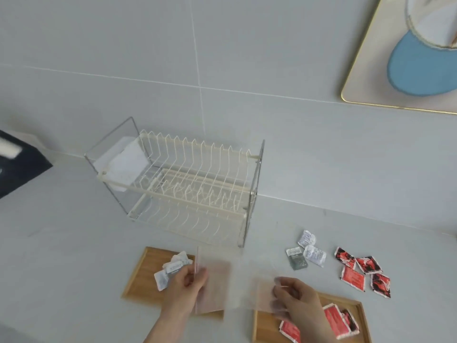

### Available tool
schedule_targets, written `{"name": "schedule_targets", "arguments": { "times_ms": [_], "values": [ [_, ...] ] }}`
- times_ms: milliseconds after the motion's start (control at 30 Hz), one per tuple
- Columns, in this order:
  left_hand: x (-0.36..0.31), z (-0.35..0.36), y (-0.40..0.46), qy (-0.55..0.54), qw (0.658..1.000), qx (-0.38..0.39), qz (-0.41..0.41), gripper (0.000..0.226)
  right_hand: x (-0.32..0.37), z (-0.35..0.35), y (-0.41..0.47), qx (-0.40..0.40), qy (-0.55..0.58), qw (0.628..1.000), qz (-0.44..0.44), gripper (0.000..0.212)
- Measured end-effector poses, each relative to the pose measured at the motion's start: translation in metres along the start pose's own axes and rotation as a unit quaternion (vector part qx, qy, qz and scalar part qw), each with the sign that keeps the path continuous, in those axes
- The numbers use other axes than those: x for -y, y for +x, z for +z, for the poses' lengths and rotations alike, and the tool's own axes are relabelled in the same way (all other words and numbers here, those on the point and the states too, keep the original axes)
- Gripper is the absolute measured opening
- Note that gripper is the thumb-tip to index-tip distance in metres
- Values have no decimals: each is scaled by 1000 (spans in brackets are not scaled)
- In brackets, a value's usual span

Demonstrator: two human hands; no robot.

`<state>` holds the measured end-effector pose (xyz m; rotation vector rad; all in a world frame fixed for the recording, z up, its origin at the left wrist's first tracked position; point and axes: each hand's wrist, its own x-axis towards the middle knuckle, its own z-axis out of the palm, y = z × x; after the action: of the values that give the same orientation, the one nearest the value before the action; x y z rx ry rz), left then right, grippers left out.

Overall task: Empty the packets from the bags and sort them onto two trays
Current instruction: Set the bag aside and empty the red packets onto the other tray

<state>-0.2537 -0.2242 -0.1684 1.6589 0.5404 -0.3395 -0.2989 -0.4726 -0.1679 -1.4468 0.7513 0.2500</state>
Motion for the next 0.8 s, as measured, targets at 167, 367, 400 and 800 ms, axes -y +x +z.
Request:
{"name": "schedule_targets", "arguments": {
  "times_ms": [167,367,400,800],
  "values": [
    [-1,-79,22,-31,998,-50,-23,17,6,93,7,28,-76,997,-2,12],
    [10,-190,50,-6,991,-133,-9,24,13,215,10,32,-168,984,-41,13],
    [11,-206,55,-1,989,-148,-13,27,13,235,11,29,-176,983,-46,13],
    [23,-340,114,86,964,-251,8,20,10,412,12,20,-304,945,-117,22]
  ]
}}
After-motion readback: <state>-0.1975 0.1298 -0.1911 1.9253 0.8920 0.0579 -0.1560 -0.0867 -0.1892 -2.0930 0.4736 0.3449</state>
